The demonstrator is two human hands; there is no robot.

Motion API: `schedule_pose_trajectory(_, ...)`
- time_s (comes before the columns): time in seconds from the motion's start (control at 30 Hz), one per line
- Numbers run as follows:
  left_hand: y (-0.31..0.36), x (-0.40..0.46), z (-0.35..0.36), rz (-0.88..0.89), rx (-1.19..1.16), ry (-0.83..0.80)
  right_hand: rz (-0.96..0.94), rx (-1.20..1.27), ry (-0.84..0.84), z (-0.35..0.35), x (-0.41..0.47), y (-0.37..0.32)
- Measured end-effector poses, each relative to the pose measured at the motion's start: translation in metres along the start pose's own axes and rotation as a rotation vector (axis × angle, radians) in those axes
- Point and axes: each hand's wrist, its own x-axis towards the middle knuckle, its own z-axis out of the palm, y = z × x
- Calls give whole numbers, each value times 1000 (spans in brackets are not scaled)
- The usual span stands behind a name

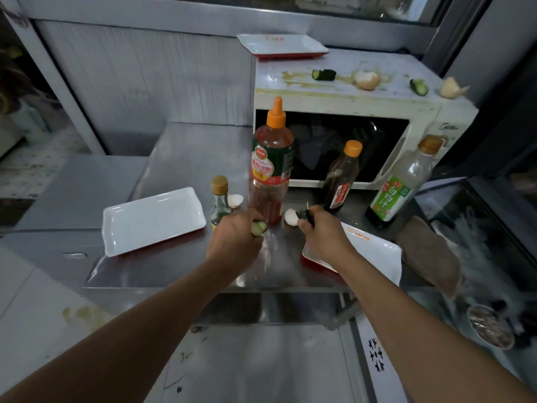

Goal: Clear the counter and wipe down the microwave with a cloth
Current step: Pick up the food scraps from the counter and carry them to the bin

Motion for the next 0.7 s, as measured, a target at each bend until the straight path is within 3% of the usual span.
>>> schedule_pose_trajectory(0.7, 68, 12, -84, 213, 0, 60, -81, 48, 175, -91, -53, -57)
